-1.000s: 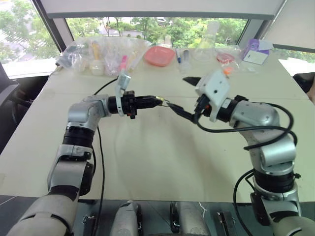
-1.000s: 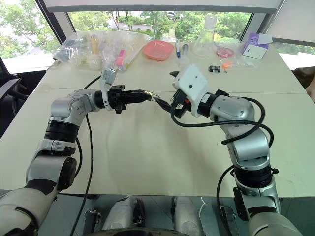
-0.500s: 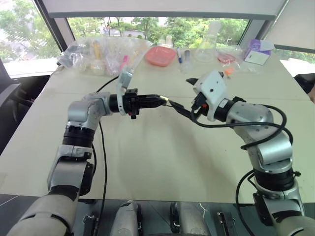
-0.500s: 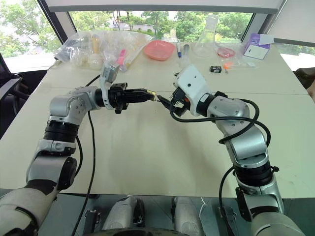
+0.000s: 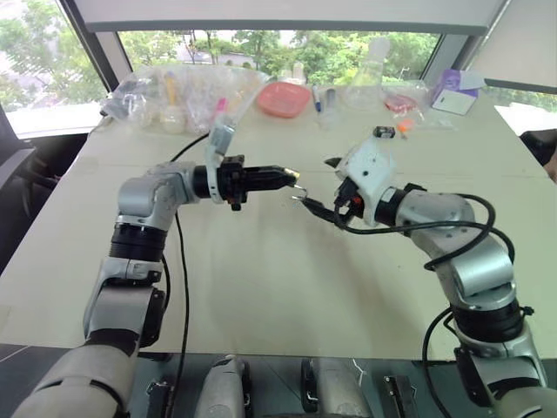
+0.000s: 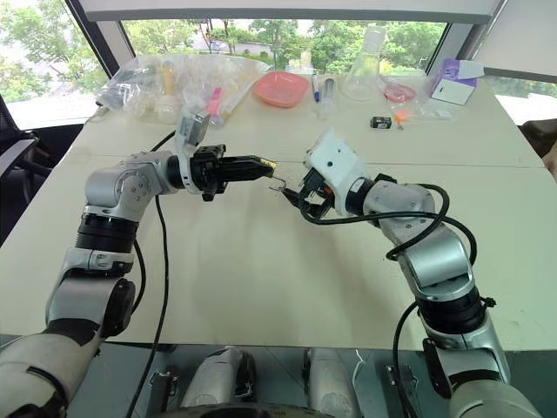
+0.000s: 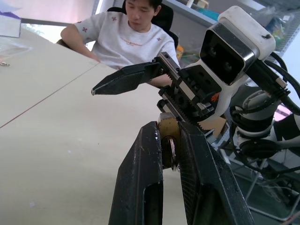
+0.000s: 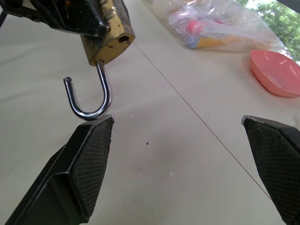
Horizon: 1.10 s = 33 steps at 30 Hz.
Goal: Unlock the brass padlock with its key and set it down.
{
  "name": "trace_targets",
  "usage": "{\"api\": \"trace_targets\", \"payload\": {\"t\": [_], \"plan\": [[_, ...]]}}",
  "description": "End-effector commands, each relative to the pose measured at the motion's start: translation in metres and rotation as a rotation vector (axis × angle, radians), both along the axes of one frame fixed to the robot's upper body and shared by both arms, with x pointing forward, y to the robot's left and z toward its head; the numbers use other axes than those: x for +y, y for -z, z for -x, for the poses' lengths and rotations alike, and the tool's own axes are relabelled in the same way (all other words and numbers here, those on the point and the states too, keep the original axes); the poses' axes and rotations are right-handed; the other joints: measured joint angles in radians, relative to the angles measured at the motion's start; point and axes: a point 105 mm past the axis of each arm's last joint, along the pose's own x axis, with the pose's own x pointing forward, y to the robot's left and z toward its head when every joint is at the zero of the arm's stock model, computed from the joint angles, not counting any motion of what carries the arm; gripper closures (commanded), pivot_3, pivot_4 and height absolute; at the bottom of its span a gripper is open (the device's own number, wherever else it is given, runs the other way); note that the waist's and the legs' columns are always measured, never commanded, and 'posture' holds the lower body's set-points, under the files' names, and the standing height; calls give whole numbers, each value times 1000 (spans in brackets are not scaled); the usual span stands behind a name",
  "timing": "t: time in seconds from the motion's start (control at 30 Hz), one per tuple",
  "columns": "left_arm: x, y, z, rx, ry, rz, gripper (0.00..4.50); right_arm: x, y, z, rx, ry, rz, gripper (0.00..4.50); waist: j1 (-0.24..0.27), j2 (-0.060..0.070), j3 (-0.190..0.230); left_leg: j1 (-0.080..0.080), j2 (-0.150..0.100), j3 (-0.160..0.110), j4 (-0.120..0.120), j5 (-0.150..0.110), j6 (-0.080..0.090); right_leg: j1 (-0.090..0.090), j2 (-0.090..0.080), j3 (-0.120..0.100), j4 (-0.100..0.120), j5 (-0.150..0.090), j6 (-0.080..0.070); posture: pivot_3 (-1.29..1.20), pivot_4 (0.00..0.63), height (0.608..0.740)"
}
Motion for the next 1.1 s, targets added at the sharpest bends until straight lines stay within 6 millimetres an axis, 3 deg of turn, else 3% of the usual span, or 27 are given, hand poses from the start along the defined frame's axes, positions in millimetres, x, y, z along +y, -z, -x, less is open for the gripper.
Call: {"api": "trace_targets", "payload": {"t": [0.03, 0.13, 0.27, 0.33, 0.47, 0.6, 0.93, 0.97, 1.0, 1.1], "plan": [[-6, 2, -6, -6, -44, 5, 4500, -25, -31, 3, -69, 117, -33, 42, 2, 0, 0, 0, 0, 0, 0, 0, 0, 0, 0, 0, 0, 0, 0, 0, 150, 733], [-19, 22, -20, 28, -134, -56, 4500, -27, -25, 18, 25, 93, -21, 42, 3, 0, 0, 0, 0, 0, 0, 0, 0, 0, 0, 0, 0, 0, 0, 0, 150, 733], [-38, 47, -29, 166, -175, -99, 4500, -18, 12, 56, 237, -31, 69, 42, 5, 0, 0, 0, 0, -1, -1, -2, 3, 0, 0, 0, -1, 0, 0, 0, 150, 733], [-48, 54, -29, 255, -165, -94, 4500, -18, 26, 65, 287, -37, 113, 42, 2, 0, 0, -1, 0, -1, 0, -4, 6, 0, 0, 0, -1, 0, 0, 0, 150, 733], [-63, 64, -29, 374, -160, -92, 4500, -17, 35, 69, 325, -32, 128, 42, -3, -1, 0, 0, 0, -1, 0, -4, 7, 0, 0, 0, -1, 0, 0, 0, 150, 733], [-78, 78, -31, 459, -177, -105, 4500, -20, 38, 60, 306, 36, 122, 42, -2, -1, 0, 0, 0, -1, 0, -4, 7, 0, 0, 0, -1, 0, 0, 0, 150, 733], [-75, 96, -37, 522, -230, -174, 4500, -21, 39, 48, 279, 95, 105, 42, -1, -1, 0, 0, 0, -1, 0, -4, 8, 0, 0, 0, -1, 0, 0, 0, 150, 733], [-75, 97, -36, 522, -230, -177, 3471, -22, 39, 46, 273, 103, 106, 0, -1, -1, 0, 0, 0, -1, 0, -4, 7, 0, 0, 0, -1, 0, 0, 0, 150, 733], [-75, 97, -36, 522, -227, -178, 3155, -23, 39, 45, 269, 110, 107, 0, -1, -1, 0, 0, 0, -1, 0, -4, 7, 0, 0, 0, -1, 0, 0, 0, 150, 733], [-73, 98, -36, 528, -240, -182, 1566, -24, 39, 41, 265, 117, 106, 0, -1, -1, 0, 0, 0, -1, 0, -4, 7, 0, 0, 0, -1, 0, 0, 0, 150, 733]]}}
